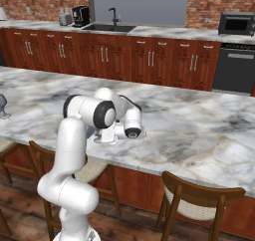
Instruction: Retrieve the wine glasses from the counter and place one next to each plate.
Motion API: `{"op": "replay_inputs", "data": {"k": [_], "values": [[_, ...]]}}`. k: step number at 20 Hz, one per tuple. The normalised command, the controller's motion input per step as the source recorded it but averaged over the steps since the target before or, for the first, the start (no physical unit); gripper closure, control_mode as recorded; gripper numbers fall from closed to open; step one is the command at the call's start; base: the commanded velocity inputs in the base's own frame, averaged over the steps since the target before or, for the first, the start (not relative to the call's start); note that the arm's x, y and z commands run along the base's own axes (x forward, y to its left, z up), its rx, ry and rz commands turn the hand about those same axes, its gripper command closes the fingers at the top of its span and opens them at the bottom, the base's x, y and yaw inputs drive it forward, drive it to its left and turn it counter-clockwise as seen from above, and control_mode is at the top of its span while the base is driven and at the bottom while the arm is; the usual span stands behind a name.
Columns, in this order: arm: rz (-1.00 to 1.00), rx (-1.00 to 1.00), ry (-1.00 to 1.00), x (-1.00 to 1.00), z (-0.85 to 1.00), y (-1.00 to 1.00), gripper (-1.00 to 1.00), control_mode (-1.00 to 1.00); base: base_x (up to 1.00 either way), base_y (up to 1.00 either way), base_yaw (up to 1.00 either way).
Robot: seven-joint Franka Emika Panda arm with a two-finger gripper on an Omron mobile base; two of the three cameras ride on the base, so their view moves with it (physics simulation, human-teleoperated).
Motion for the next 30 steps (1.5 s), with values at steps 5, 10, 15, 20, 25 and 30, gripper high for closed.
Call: {"op": "replay_inputs", "data": {"k": [5,10,15,20,25,30], "values": [[0.07,0.0,-0.04,0.0,-0.01,-0.29,-1.0,-1.0,0.0,0.0,0.0],[0.07,0.0,-0.06,0.0,0.0,-0.25,-1.0,-1.0,0.0,0.0,0.0],[0.05,0.0,-0.08,-0.02,0.04,-0.25,-1.0,-1.0,0.0,0.0,0.0],[0.0,0.0,-0.25,-0.38,0.73,-0.18,-1.0,-1.0,0.0,0.0,0.0],[0.0,0.0,-0.29,-0.46,1.0,-0.09,-1.0,-1.0,0.0,0.0,0.0],[0.0,0.0,-0.24,-0.37,1.0,-0.14,-1.0,-1.0,0.0,0.0,0.0]]}}
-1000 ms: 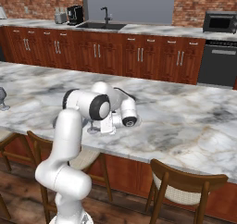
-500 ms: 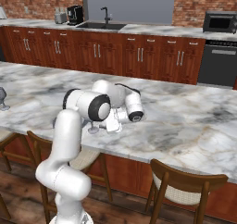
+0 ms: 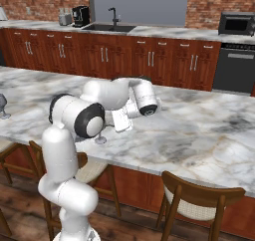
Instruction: Retrieve the wine glasses from the counter and place one next to each plate.
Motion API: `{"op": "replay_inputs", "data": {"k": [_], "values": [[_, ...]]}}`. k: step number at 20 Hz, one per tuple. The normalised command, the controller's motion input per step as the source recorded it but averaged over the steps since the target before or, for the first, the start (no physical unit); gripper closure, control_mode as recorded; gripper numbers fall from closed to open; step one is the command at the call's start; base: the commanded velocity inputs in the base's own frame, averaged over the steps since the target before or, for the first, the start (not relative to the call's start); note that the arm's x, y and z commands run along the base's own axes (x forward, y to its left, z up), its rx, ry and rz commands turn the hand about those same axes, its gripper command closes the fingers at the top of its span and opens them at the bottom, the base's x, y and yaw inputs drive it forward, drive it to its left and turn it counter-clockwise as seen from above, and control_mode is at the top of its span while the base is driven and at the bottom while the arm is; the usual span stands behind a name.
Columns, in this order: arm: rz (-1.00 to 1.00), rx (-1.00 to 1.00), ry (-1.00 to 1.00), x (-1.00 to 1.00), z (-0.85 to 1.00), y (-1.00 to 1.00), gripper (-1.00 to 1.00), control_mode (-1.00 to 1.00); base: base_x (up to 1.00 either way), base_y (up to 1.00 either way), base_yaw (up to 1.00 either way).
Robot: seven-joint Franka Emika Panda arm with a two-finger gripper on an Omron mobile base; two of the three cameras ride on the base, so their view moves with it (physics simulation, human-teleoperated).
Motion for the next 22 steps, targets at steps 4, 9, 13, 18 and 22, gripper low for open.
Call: {"op": "replay_inputs", "data": {"k": [4,9,13,18,22], "values": [[0.0,0.0,-0.27,-0.22,0.99,-0.27,-1.0,-1.0,0.0,0.0,0.0],[0.0,0.0,-0.29,-0.51,1.0,-0.11,-1.0,-1.0,0.0,0.0,0.0],[0.0,0.0,-0.32,-0.7,1.0,0.04,-1.0,-1.0,0.0,0.0,0.0],[0.0,0.0,-0.26,-0.78,0.91,0.33,-1.0,-1.0,0.0,0.0,0.0],[0.0,0.0,-0.21,-0.95,0.65,0.47,-1.0,-1.0,0.0,0.0,0.0]]}}
